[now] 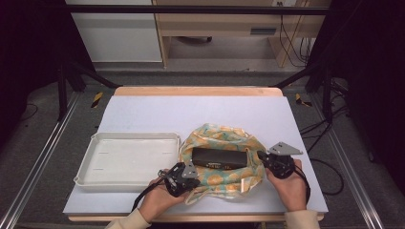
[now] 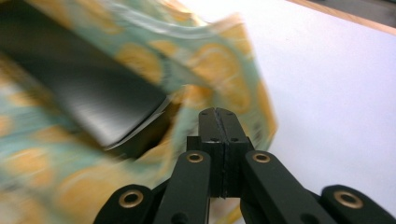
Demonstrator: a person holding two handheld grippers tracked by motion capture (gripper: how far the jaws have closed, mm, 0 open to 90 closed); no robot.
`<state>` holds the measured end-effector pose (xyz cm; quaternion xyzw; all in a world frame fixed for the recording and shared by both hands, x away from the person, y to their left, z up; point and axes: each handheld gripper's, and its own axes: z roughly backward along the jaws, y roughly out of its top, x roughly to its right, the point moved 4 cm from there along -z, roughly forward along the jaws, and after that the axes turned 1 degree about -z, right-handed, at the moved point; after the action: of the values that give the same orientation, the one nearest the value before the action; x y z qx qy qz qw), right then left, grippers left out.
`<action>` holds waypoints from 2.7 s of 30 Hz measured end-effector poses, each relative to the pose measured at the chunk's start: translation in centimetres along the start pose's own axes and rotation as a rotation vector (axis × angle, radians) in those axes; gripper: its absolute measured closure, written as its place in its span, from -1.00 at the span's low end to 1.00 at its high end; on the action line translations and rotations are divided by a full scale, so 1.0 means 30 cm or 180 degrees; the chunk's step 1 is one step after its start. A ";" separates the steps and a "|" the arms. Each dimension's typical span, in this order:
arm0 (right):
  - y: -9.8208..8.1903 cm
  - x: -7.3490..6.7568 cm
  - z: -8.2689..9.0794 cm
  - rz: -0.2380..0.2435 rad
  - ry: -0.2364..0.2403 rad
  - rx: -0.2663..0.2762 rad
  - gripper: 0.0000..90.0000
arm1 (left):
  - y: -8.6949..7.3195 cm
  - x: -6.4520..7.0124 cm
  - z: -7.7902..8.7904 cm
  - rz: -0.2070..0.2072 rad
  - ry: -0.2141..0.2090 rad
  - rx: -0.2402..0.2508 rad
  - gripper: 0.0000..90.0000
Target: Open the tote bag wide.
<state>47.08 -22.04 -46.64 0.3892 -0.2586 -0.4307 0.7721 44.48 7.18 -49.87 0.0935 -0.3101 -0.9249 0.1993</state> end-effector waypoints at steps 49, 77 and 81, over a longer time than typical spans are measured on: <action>-0.088 -0.209 -0.079 0.0545 0.0464 -0.0567 1.00 | 0.221 -0.325 0.105 0.0294 0.0545 0.0359 1.00; 0.000 -0.175 0.021 0.0433 0.0386 -0.0012 1.00 | 0.169 -0.396 -0.016 0.0504 0.0511 0.0047 1.00; 0.047 -0.122 0.023 0.0386 0.0210 0.0155 1.00 | 0.168 -0.396 -0.017 0.0504 0.0504 0.0030 1.00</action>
<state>45.42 -18.67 -45.33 0.4054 -0.2666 -0.3636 0.7952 56.94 8.32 -46.62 0.1424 -0.3041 -0.8945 0.2952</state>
